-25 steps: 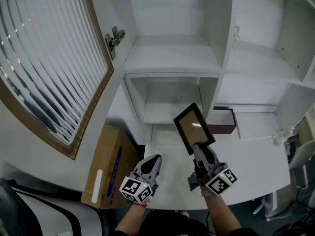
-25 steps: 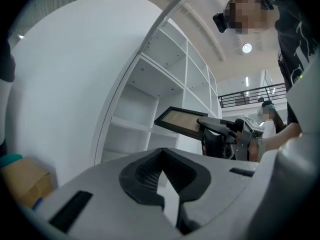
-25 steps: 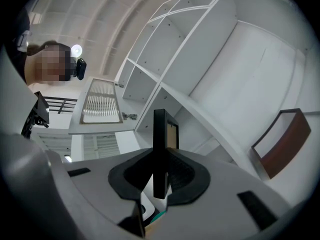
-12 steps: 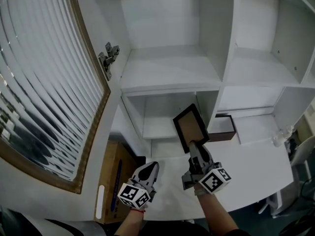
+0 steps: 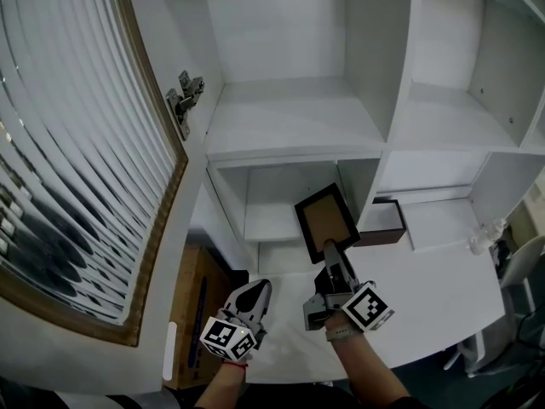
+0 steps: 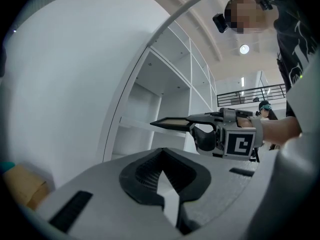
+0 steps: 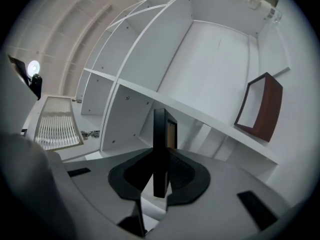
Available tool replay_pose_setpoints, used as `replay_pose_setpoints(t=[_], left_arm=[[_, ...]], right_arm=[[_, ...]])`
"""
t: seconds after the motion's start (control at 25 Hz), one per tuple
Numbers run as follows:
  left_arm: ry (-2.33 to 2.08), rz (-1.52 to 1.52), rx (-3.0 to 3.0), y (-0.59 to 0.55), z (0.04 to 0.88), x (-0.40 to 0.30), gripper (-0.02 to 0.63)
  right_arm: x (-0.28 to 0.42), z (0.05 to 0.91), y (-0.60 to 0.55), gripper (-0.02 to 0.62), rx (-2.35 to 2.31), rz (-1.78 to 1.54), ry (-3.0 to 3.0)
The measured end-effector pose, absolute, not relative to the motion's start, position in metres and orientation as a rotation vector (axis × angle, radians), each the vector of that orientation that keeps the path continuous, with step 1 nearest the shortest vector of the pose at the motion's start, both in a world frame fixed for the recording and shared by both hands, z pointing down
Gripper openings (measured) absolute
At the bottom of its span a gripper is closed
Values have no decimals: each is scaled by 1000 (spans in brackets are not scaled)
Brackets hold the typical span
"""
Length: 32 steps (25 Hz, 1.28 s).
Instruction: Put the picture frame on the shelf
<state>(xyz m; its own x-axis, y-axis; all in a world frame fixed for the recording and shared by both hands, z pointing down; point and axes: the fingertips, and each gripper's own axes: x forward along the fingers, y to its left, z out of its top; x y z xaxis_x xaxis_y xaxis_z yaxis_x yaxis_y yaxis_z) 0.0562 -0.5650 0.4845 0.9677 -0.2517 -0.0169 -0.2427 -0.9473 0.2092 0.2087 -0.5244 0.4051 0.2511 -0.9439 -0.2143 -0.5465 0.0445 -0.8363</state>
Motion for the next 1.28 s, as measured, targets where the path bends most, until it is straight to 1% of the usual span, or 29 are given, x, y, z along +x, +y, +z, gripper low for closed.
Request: replay_pose_setpoints(t=[0.16, 0.44, 0.72, 0.84, 0.92, 1.08, 1.16, 1.28], left_arm=[[-382, -90, 2918, -569, 478, 58, 5], [-356, -103, 2916, -563, 474, 64, 4], [-363, -118, 2899, -565, 474, 60, 5], [-363, -119, 2894, -565, 474, 59, 5], [-365, -118, 2888, -567, 476, 59, 4], [-359, -114, 2879, -566, 479, 58, 4], [-357, -115, 2875, -564, 479, 58, 5], [-356, -110, 2871, -563, 479, 58, 5]], right_arm=[[207, 410, -530, 64, -1635, -604, 1406], [205, 428, -537, 64, -1590, -805, 1298], [205, 438, -547, 81, -1513, -920, 1310], [203, 438, -550, 106, -1513, -908, 1379], [199, 440, -552, 157, -1505, -903, 1437], [181, 437, -555, 230, -1456, -874, 1585], [170, 437, -554, 250, -1459, -854, 1693], [157, 448, -546, 255, -1580, -829, 1888]])
